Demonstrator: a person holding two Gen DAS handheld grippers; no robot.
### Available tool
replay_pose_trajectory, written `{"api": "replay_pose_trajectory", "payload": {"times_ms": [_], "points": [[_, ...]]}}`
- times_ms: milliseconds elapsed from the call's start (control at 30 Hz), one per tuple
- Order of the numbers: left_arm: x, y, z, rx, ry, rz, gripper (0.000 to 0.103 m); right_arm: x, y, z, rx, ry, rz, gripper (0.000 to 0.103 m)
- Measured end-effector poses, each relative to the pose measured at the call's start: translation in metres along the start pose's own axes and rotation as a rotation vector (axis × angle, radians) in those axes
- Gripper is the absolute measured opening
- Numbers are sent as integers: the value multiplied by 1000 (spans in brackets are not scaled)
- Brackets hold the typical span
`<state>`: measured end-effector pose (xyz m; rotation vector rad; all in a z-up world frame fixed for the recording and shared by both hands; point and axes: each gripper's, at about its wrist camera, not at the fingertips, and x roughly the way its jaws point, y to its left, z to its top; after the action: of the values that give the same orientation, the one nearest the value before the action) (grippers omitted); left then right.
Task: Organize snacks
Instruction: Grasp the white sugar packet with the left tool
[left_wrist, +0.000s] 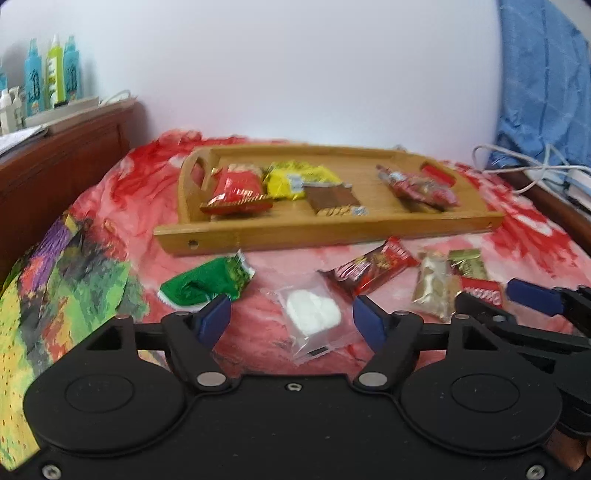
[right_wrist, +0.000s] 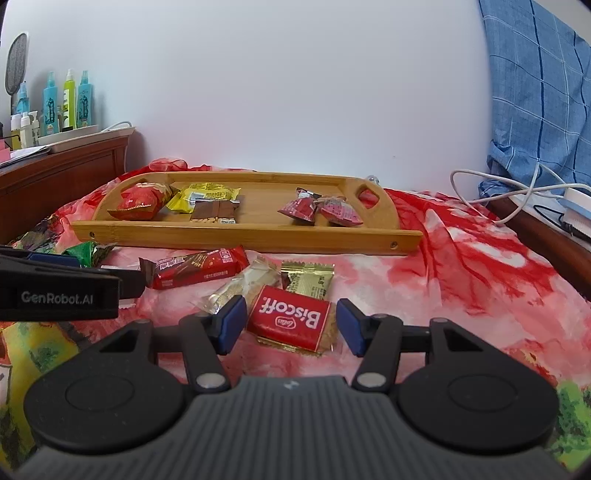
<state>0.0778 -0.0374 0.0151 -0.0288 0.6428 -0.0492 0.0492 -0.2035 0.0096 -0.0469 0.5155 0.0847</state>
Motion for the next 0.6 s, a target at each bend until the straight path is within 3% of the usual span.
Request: {"api": "replay_pose_trajectory", "payload": {"times_ms": [200, 233, 300, 400, 600], "points": [[8, -1, 2, -4, 35, 23, 67, 3, -1, -1, 8, 0, 30, 76], [8, -3, 3, 1, 36, 28, 63, 4, -1, -1, 8, 6, 40, 78], [7, -5, 3, 16, 35, 30, 44, 5, 1, -1, 0, 4, 35, 79], [4, -8, 3, 25, 34, 6, 31, 6, 1, 0, 2, 0, 29, 79], [1, -10, 2, 34, 38, -9, 30, 9, 1, -2, -1, 13, 60, 78]]}}
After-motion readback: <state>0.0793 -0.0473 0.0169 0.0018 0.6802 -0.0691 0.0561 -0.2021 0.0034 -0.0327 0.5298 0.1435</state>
